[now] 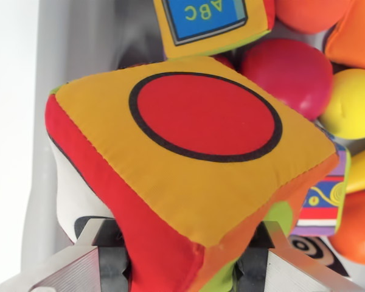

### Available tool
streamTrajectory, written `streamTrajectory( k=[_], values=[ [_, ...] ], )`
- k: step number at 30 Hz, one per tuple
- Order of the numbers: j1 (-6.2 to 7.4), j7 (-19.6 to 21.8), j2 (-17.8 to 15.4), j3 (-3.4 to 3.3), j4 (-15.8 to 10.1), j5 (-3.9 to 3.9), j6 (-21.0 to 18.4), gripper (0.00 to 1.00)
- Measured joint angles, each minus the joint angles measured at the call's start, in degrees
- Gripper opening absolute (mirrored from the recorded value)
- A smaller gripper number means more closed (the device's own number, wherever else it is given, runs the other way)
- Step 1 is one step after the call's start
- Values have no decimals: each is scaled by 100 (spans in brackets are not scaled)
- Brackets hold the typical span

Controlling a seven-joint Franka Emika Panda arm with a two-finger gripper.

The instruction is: Pick an object from the bin

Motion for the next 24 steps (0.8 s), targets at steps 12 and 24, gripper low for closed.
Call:
streamTrajectory(
  k=[12, 24],
  values=[
    [0, 62, -323, -14, 311, -101, -624, 0],
    [0, 105, -538, -29, 729, -157, -1252, 0]
  ],
)
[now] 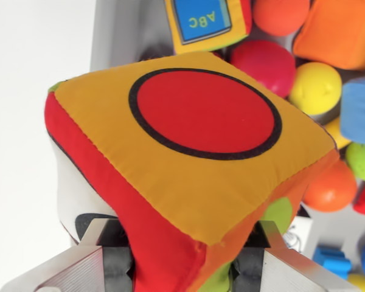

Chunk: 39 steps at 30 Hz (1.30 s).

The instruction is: Pick an object from the bin

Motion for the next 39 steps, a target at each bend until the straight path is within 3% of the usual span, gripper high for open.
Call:
streamTrajectory(
  k=[25, 39],
  values=[
    [-2, 27, -124, -42, 908, -29, -1031, 0],
    [-3, 28, -121, -50, 1057, -28, -1176, 0]
  ],
)
